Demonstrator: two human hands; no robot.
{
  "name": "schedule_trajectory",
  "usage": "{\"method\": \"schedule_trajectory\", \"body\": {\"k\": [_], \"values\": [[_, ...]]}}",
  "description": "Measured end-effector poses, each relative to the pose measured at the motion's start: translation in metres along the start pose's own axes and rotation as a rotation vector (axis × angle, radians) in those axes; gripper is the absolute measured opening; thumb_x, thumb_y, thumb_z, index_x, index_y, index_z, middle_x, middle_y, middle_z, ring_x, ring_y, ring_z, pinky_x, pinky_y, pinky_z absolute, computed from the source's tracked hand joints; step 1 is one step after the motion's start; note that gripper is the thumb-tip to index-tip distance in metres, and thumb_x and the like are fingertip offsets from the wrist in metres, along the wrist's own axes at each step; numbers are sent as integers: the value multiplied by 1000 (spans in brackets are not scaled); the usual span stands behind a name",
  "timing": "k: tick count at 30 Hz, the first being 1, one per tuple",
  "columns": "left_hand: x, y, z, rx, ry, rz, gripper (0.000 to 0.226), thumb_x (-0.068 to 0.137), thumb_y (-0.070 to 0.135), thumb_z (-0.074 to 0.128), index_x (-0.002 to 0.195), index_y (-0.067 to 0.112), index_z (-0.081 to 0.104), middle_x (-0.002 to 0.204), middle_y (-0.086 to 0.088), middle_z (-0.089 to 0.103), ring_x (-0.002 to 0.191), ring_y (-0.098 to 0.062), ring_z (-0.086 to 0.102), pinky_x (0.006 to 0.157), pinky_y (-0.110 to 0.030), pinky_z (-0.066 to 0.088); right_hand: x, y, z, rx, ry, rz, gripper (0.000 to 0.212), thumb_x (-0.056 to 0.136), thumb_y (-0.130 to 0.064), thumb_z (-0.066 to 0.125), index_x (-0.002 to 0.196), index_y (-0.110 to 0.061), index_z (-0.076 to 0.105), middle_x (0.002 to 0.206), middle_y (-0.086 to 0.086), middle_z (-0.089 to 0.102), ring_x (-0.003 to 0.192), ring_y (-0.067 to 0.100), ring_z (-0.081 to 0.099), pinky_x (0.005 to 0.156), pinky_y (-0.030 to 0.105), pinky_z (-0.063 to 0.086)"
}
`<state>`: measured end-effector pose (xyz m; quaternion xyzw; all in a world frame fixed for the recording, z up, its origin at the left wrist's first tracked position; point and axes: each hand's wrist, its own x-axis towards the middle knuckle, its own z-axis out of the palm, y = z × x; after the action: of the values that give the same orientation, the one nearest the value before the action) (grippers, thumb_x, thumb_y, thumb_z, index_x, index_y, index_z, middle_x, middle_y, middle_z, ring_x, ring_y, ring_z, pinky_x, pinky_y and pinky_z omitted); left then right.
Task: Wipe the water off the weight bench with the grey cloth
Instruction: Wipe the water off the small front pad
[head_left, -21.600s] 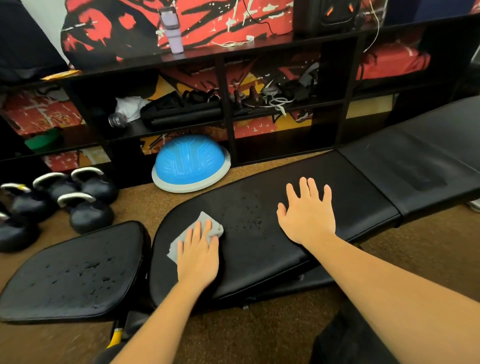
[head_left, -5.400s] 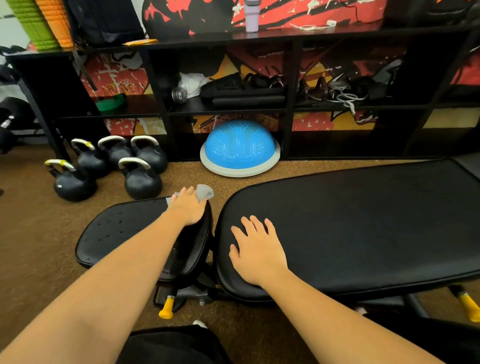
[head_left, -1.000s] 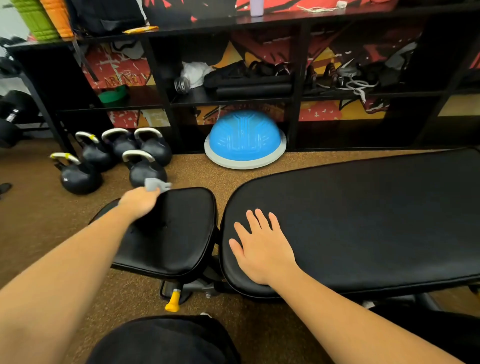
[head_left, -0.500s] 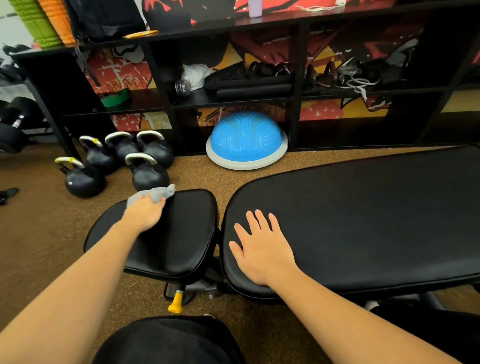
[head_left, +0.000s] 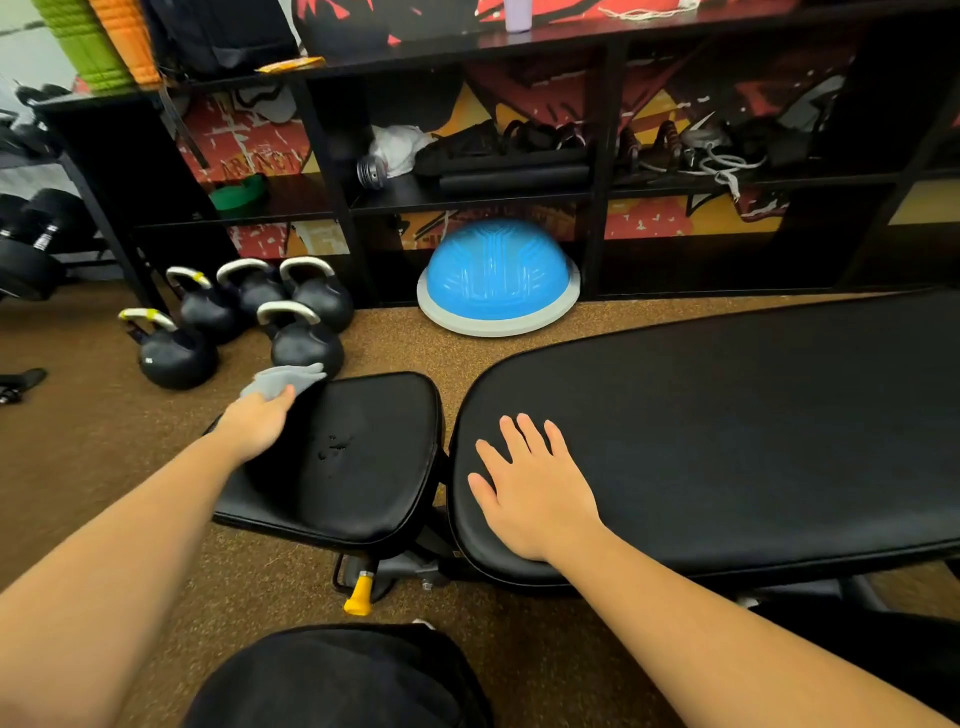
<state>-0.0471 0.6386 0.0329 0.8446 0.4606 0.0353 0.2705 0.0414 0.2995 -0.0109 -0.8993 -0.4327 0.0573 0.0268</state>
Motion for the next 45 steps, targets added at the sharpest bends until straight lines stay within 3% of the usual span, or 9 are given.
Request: {"method": "schedule_trajectory", "body": {"k": [6, 12, 16, 21, 34, 38, 40, 42, 45], "values": [[8, -53, -10, -60, 71, -177, 64, 103, 51, 40, 148, 6, 46, 150, -24, 46, 138, -43, 43, 111, -42, 33, 0, 0, 0, -7, -8, 9, 77, 95, -56, -5, 162, -24, 16, 171, 14, 5, 158, 33, -3, 126, 55, 0], [-41, -63, 2, -45, 107, -65, 57, 104, 47, 38, 142, 7, 52, 143, -17, 54, 129, -39, 50, 109, -41, 38, 1, -1, 0, -1, 6, -5, 91, 85, -58, -17, 162, -24, 18, 171, 14, 7, 158, 34, -1, 126, 55, 0], [-88, -78, 21, -17, 118, -74, 56, 106, 42, 38, 139, -1, 51, 130, -27, 62, 90, -35, 65, 74, -37, 42, 1, -2, 0, -9, 7, -8, 93, 84, -58, -19, 162, -24, 18, 171, 15, 7, 158, 35, -1, 126, 56, 1], [-114, -93, 36, 77, 141, 124, 50, 108, 32, 38, 155, 19, 36, 166, -8, 22, 152, -34, 22, 112, -52, 34, 2, -3, 0, -30, 12, -9, 92, 85, -57, -18, 162, -23, 19, 171, 16, 8, 158, 36, 0, 126, 57, 2], [11, -37, 24, 173, 56, -16, 60, 104, 49, 28, 154, 18, 38, 162, -14, 31, 152, -31, 19, 123, -44, 12, 2, -3, 0, -37, 6, 5, 66, 106, -56, 12, 163, -23, 18, 171, 16, 5, 158, 36, -2, 125, 58, 0], [-20, 16, 41, 81, -12, 329, 43, 100, 43, 40, 131, 27, 64, 150, 4, 51, 139, -25, 45, 117, -35, 28, 2, -3, 0, -44, -2, 6, 66, 106, -56, 11, 163, -24, 17, 171, 16, 5, 157, 36, -3, 125, 58, -1], [-46, 31, 58, 86, -80, 404, 46, 102, 34, 52, 145, 17, 52, 152, 10, 38, 141, -26, 42, 115, -32, 28, 1, -3, -1, -40, -4, 4, 66, 106, -56, 11, 163, -24, 17, 171, 16, 4, 158, 35, -3, 125, 58, -1], [-50, 31, 66, 209, -204, 401, 63, 99, 58, 47, 155, 32, 35, 159, 7, 34, 145, -28, 38, 116, -40, 30, 1, -3, -2, -38, -1, 5, 66, 106, -56, 11, 163, -24, 17, 171, 16, 4, 158, 35, -3, 125, 57, -1], [-29, 13, 44, 272, -266, 456, 57, 97, 68, 38, 143, 39, 51, 145, 6, 55, 133, -21, 50, 106, -31, 37, 1, -2, -1, -30, 1, 4, 65, 106, -55, 10, 163, -24, 17, 171, 15, 5, 158, 35, -3, 125, 57, -1]]}}
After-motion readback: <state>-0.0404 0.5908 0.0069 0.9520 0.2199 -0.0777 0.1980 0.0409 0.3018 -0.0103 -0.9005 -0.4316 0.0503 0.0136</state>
